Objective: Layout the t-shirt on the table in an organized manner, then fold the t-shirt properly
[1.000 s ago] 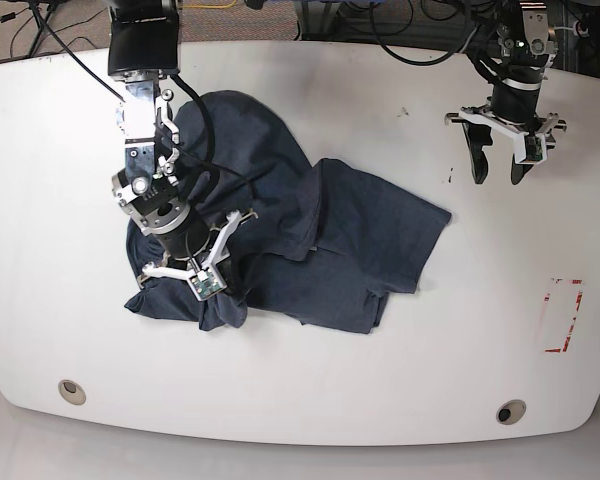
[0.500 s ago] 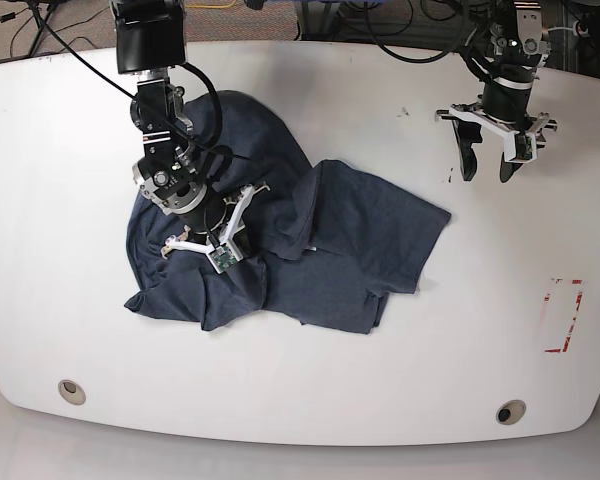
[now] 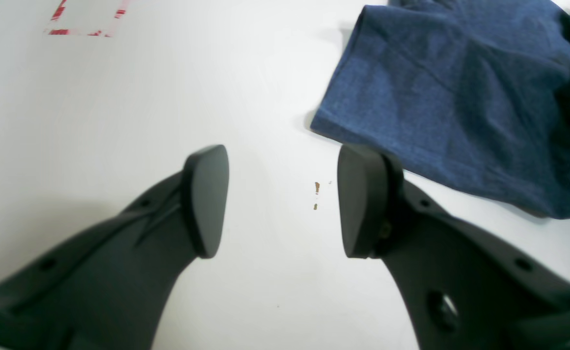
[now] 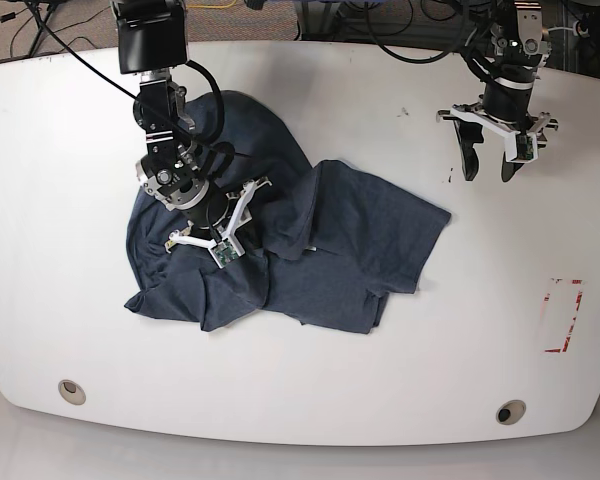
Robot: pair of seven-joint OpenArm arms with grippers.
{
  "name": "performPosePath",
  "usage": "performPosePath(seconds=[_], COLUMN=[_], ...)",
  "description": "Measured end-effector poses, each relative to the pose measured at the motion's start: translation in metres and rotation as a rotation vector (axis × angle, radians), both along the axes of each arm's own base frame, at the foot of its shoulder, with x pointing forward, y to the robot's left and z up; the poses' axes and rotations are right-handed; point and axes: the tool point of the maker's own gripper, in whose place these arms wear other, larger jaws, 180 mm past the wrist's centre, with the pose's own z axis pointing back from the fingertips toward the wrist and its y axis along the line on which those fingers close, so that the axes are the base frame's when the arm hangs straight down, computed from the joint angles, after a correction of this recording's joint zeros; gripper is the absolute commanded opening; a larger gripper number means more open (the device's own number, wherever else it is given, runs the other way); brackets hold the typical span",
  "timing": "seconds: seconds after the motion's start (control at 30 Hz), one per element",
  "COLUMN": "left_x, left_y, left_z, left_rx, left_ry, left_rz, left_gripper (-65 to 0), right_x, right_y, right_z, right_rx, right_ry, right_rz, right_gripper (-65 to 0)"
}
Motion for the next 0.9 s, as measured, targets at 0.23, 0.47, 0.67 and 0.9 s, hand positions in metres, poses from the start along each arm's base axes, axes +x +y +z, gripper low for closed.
performPosePath(seconds=[0.23,0.47,0.67,0.9], left_x=[-0.002,0.001,0.000,0.001], left_y=[0.002,0.002,0.002,0.002], left_z=[-0.010,-0.007,-0.008,-0.007], left_rx=[-0.002,-0.002,-0.003,-0.002], left_ry=[0.027,0.014,0.017,0.015], left_rz=[0.007,0.007,0.007,0.007], left_gripper=[-31.7,-31.7,-31.7,-31.7], right_x=[0.000,0.005,0.009,0.018], right_y=[0.000,0.000,0.016,0.011], right_z=[0.000,0.005,0.000,-0.010], right_rx=[-0.001,-0.003,-0.007,-0.014], right_ry=[-0.001,-0.014,-0.004,0.026], right_rz=[0.000,0.002,0.048,0.037], right_gripper=[-29.3,-29.2,-29.3,-29.3])
